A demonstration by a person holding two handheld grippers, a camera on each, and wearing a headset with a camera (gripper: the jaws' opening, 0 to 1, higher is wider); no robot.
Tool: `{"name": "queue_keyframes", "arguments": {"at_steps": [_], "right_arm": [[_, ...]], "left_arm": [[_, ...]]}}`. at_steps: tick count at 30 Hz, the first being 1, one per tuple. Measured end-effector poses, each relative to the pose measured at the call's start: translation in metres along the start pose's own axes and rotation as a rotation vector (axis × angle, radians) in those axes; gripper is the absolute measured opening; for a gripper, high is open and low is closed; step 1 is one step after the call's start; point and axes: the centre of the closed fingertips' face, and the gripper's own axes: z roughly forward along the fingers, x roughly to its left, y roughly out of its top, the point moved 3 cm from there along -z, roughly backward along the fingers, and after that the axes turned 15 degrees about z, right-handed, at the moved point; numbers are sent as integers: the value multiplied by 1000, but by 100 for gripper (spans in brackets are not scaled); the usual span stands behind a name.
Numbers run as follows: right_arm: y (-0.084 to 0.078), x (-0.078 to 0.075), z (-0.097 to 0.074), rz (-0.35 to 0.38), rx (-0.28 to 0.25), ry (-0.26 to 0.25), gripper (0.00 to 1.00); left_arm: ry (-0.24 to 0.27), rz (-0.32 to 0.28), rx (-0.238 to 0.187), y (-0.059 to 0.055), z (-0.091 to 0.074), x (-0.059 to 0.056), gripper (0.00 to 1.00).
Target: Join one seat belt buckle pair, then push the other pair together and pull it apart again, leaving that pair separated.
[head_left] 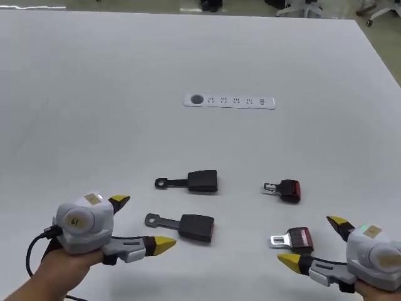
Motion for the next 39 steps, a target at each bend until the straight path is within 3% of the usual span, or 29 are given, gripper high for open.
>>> {"name": "queue_keyframes", "arguments": {"at_steps": [9, 27, 39], "right_arm": [[1, -4, 8, -48, 39, 32, 90], [-3, -12, 19, -127, 118, 116, 84], [-8, -16, 21, -176, 201, 203, 74]], "left_arm": [[-42, 28, 9, 5, 12, -4, 93], [-161, 137, 29, 9, 37, -11, 87], [-278, 264, 63, 10, 52, -16, 79]]}}
